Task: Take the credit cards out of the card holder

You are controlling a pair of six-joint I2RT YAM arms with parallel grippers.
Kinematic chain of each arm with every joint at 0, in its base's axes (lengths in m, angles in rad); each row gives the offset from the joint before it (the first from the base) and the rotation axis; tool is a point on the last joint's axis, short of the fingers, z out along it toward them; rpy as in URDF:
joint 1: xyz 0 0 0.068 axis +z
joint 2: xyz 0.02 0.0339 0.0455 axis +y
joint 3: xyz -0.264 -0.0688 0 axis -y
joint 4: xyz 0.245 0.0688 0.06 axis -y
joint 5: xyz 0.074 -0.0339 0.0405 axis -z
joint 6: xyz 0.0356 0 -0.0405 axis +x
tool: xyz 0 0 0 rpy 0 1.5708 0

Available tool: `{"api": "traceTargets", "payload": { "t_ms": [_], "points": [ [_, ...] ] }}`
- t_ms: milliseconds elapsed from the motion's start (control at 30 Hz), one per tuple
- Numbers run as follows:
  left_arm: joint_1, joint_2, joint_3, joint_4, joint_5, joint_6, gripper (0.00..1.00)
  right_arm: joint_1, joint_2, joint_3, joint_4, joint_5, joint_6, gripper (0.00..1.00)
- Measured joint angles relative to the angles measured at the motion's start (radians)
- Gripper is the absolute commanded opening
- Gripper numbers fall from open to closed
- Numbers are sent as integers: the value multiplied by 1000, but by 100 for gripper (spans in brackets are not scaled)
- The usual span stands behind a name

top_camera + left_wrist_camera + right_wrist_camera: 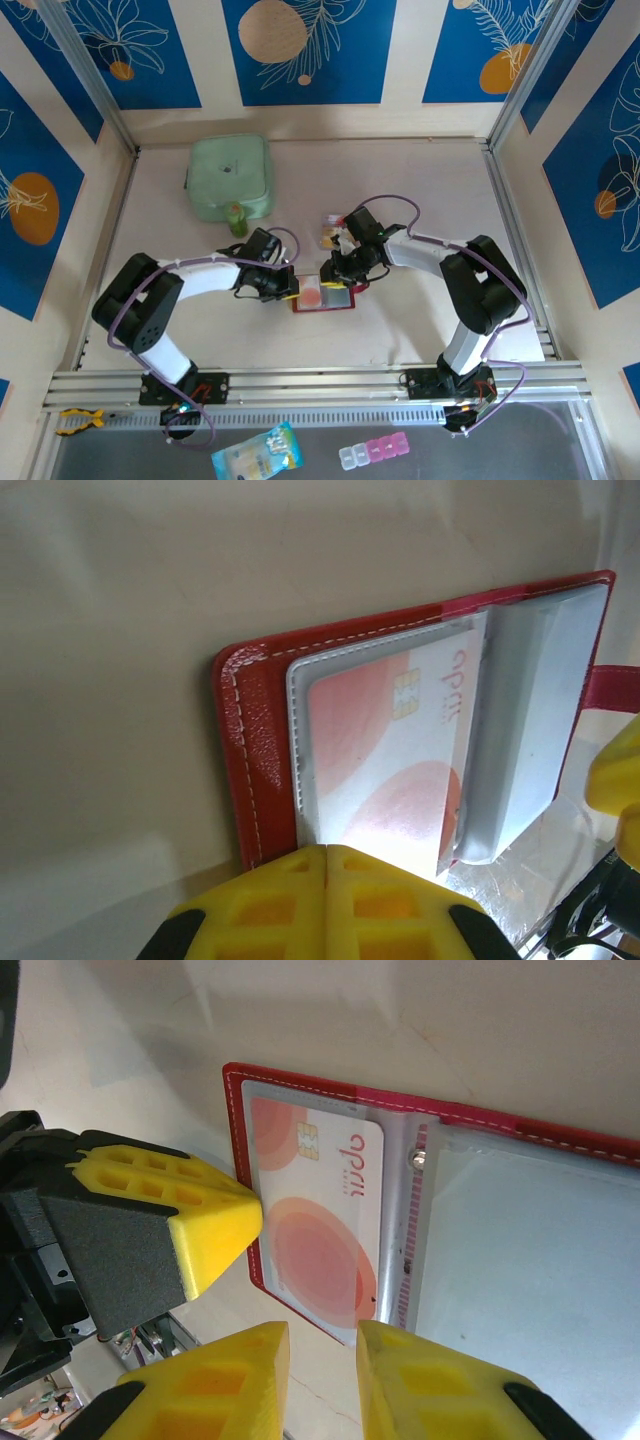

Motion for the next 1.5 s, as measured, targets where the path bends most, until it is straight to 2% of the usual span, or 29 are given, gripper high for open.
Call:
{"api": "traceTargets", "payload": {
  "t_ms": [900,1500],
  "points": [
    [0,-9,-3,-14,-8,0,0,5,12,8,-12,0,0,25],
    [0,-3,-11,-10,-8,0,0,32,87,72,-10,-1,-1,26]
  ]
}}
